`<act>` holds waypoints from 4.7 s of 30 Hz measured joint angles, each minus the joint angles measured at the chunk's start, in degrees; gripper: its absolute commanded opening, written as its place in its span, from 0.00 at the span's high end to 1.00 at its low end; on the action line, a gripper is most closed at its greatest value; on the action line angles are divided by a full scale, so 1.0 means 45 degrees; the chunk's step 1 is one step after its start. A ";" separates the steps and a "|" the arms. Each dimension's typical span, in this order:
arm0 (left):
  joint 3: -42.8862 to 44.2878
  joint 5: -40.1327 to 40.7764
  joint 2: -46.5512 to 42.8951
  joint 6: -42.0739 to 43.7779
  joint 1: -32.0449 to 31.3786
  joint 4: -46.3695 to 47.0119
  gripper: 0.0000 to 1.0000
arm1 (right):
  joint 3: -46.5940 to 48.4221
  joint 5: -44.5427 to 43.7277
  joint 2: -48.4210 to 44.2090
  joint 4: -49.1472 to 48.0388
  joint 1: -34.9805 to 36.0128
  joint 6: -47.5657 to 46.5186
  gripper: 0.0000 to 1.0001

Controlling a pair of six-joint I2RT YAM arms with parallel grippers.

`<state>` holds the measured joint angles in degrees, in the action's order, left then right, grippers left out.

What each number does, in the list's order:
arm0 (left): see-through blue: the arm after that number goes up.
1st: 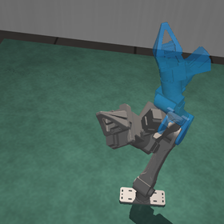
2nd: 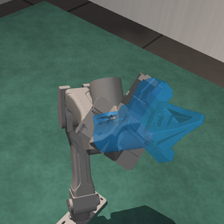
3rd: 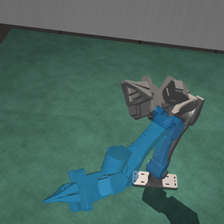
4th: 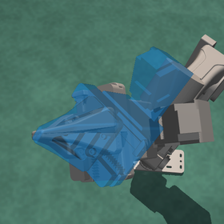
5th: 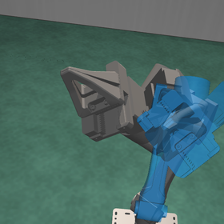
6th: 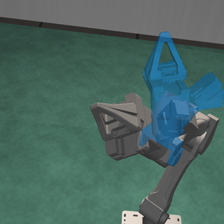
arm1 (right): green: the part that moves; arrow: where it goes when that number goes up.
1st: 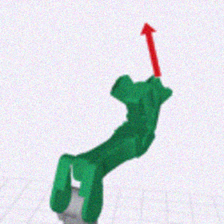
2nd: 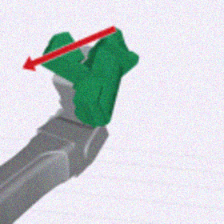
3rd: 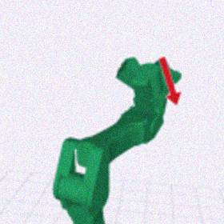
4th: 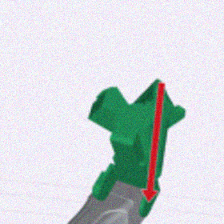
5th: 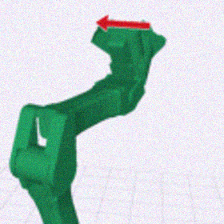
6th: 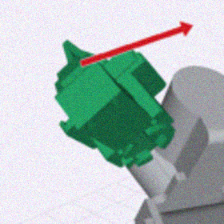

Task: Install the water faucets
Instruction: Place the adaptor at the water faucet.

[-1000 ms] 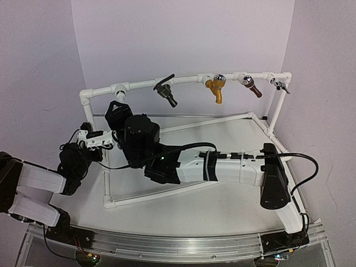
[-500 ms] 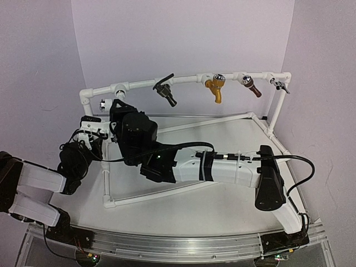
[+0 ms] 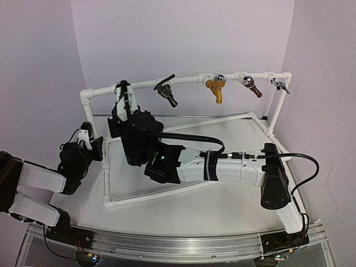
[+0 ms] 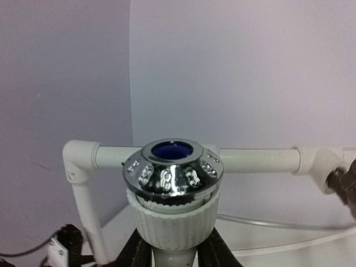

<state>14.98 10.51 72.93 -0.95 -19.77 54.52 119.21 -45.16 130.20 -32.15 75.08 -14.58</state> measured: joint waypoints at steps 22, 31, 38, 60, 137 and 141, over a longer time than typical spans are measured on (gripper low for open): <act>0.0082 -0.0050 0.0091 -0.0029 -0.0010 -0.0005 1.00 | -0.6054 0.3144 -0.3076 -0.2060 -0.0304 0.7020 0.02; 0.0087 -0.0040 0.0092 -0.0030 -0.0010 -0.0015 1.00 | -0.7401 0.4817 -0.5558 0.1642 0.0647 0.0485 0.04; 0.0087 -0.0040 0.0092 -0.0025 -0.0010 -0.0015 1.00 | -0.6966 0.3262 -0.5530 0.3502 0.1220 -0.8813 0.09; 0.0087 -0.0040 0.0083 -0.0025 -0.0010 -0.0024 1.00 | -0.2634 0.2513 -0.2115 0.1637 0.0300 -2.0770 0.12; 0.0189 -0.0186 0.0223 -0.0020 0.0029 -0.0019 1.00 | -0.6412 0.3957 -0.4155 0.3081 0.0755 -1.6699 0.06; 0.0189 -0.0187 0.0223 -0.0020 0.0029 -0.0019 1.00 | -0.5512 0.3634 -0.2946 0.2850 0.0634 -1.9744 0.07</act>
<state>15.84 9.67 73.93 -1.04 -19.64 54.43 94.41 -28.81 116.94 -19.32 77.94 -103.43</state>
